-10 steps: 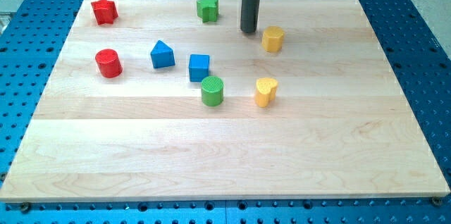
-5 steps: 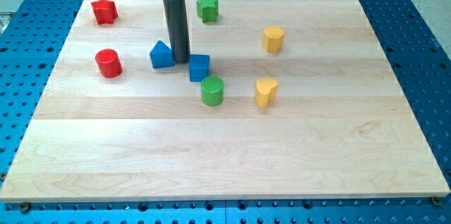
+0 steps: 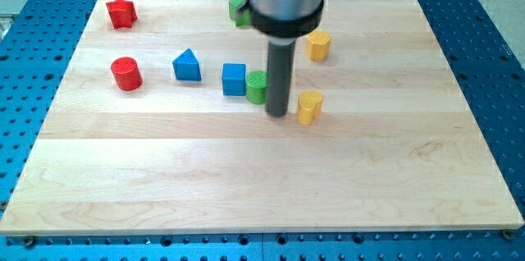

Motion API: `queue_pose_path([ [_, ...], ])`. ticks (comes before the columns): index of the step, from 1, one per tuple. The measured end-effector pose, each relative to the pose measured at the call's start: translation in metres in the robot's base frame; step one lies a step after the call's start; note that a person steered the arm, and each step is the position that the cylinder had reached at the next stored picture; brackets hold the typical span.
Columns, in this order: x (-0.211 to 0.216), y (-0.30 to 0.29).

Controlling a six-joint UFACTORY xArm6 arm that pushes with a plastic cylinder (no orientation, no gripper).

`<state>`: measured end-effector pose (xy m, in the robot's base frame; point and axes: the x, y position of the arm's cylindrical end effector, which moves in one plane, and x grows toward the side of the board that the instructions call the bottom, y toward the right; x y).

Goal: Drag the green circle parallel to the right of the green star

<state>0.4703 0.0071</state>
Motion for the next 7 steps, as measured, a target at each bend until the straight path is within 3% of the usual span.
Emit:
queue_pose_path([
  [1,0.01,-0.053],
  [2,-0.015,-0.04],
  [4,-0.091,0.046],
  [7,-0.154,0.043],
])
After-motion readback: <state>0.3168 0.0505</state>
